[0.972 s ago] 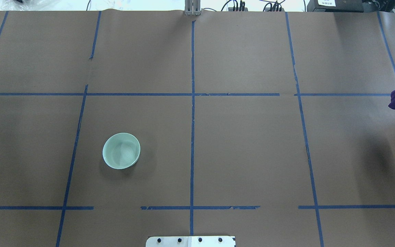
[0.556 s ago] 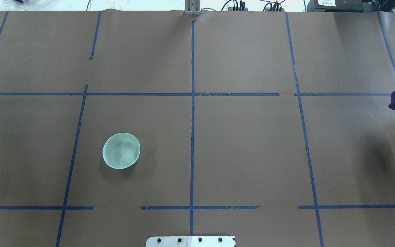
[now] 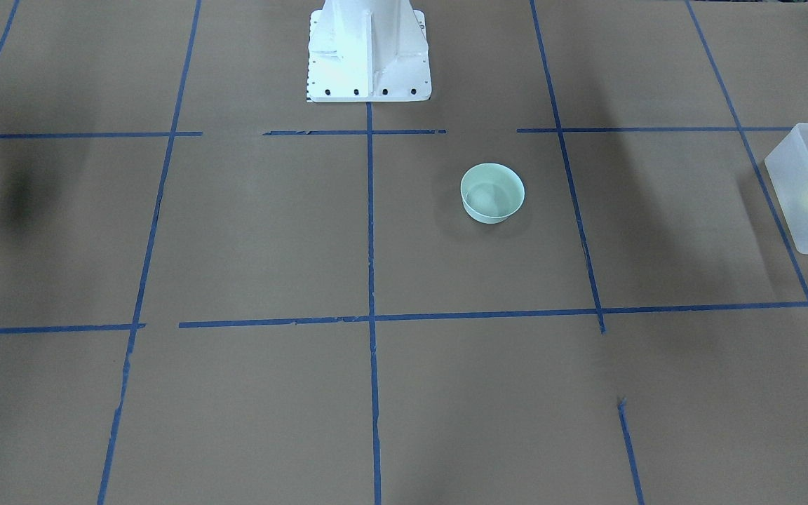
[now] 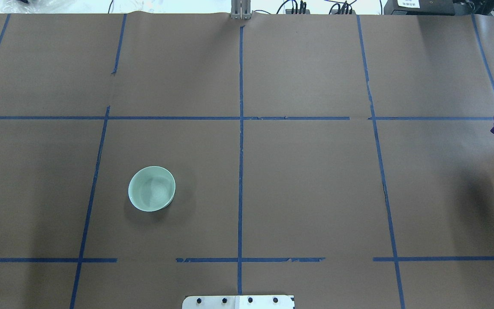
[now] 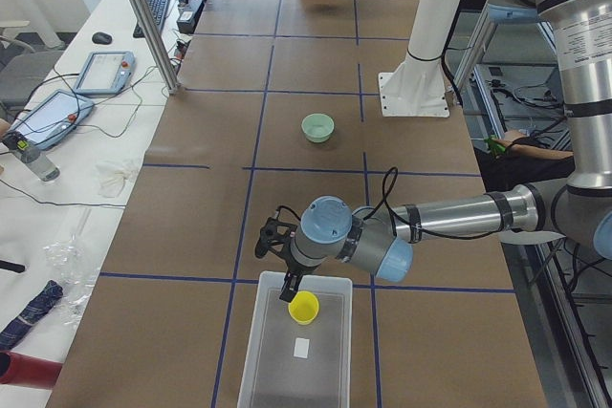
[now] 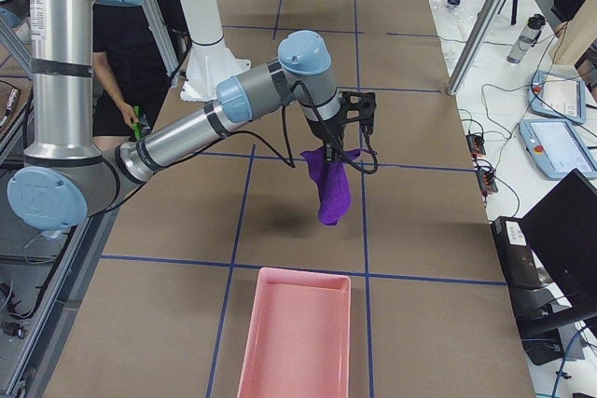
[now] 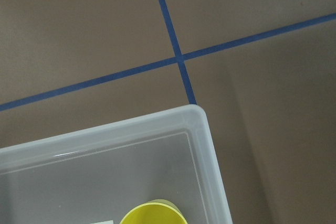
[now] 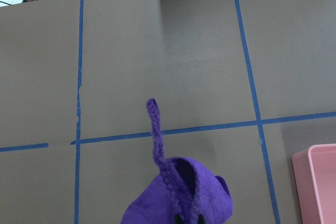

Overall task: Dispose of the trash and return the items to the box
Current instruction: 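Release the yellow cup and move the left gripper toward the green bowl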

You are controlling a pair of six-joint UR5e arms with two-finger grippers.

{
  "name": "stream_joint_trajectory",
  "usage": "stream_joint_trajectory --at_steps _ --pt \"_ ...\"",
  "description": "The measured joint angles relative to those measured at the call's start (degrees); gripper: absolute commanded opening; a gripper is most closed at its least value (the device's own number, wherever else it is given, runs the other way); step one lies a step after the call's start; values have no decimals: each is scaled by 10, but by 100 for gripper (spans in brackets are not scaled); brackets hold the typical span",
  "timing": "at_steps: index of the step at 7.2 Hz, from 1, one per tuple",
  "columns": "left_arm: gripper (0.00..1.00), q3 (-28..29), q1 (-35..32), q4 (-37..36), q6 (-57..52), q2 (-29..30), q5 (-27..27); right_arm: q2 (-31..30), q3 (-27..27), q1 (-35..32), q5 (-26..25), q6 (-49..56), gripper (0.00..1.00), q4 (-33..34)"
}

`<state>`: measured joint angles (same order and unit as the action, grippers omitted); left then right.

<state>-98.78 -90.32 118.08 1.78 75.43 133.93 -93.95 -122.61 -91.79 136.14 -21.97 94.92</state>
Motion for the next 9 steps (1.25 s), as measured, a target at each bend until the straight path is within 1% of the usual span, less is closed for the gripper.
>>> stream_joint_trajectory --at_steps 1,2,3,4,6,8,9 --pt "100 -29 -9 -55 11 33 -14 0 17 -21 -2 42 0 0" --pt "100 -45 -11 -92 40 67 -24 0 41 -46 -6 95 0 0" --pt "100 -57 1 -107 93 94 -27 0 68 -71 -14 151 0 0" --pt "100 -69 30 -112 150 115 -26 0 90 -91 -26 199 0 1" --pt "100 -88 119 -107 278 155 -26 -1 126 -133 -48 290 0 1" --pt "100 -86 220 -65 424 193 -30 -2 165 -172 -64 373 0 1" --pt "100 -76 280 -40 505 221 -40 -1 179 -180 -79 396 0 1"
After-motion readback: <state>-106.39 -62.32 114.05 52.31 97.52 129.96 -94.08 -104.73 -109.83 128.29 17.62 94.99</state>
